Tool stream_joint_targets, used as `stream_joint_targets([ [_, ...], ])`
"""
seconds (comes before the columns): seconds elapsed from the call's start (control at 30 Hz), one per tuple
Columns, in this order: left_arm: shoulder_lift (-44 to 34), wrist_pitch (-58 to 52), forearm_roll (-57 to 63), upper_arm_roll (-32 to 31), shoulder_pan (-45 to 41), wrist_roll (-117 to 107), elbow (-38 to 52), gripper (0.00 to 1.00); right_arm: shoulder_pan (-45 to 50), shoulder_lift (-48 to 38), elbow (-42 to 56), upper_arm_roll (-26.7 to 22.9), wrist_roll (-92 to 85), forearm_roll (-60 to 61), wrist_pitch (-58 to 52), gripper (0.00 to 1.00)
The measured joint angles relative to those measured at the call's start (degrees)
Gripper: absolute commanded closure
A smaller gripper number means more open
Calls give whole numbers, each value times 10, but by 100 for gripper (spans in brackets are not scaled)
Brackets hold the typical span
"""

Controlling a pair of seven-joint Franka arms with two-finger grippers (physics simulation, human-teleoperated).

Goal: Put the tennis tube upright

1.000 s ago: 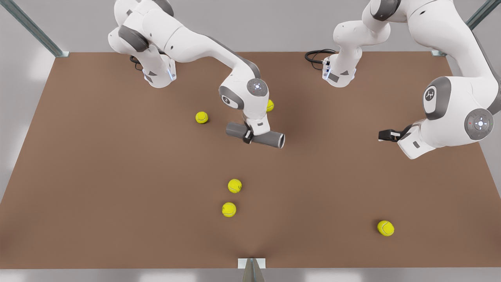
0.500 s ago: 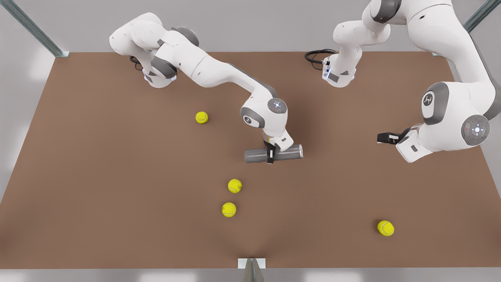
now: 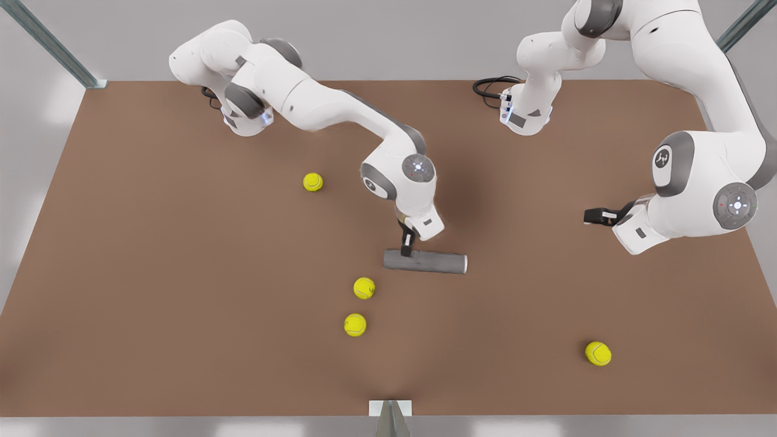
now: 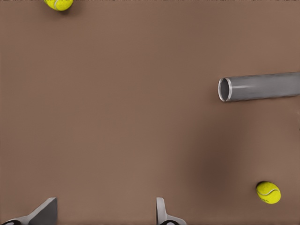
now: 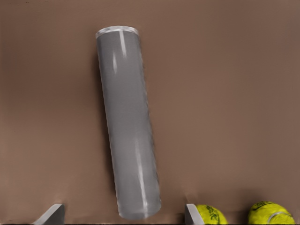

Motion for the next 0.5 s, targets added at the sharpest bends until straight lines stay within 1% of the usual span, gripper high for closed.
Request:
stream_joint_targets([
  [0.03,1,7,0,0,0,0,0,0,-53,-50,-2,0,42,47,-60,0],
  [0.07,11,21,-3,0,1,-1,0,0,-102,-103,-30,0,75,55,-84,0],
  [0.13,67,110,-38,0,4,-17,1,0,-213,-205,-92,-1,133,78,-110,0],
  [0.17,114,151,-76,0,4,-22,2,0,-261,-287,-190,-1,190,86,-109,0],
  [0.2,155,172,-123,0,4,-21,3,0,-292,-344,-262,-1,206,88,-97,0],
  [0.23,194,210,-174,-1,-2,-17,5,0,-346,-424,-379,0,207,119,-41,0],
  [0.27,223,236,-225,-5,-5,-15,12,0,-402,-472,-446,0,209,133,-11,0],
  [0.3,251,268,-270,-30,-4,-12,13,0,-441,-472,-428,-1,243,133,-43,0],
  [0.33,271,285,-308,-49,-3,-11,13,0,-467,-470,-421,-3,249,131,-52,0],
  [0.37,279,294,-345,-51,-3,-1,11,0,-479,-466,-417,-4,250,131,-53,0],
  [0.4,282,298,-382,-51,-4,37,-11,0,-468,-441,-416,-5,247,121,-51,0],
  [0.43,272,328,-414,-51,-5,81,-51,0,-422,-419,-400,-5,249,99,-52,0],
  [0.47,269,336,-438,-51,-6,109,-64,0,-391,-417,-383,-4,248,100,-53,0],
  [0.5,269,339,-455,-51,-6,132,-73,0,-416,-416,-378,-5,249,100,-53,0],
])
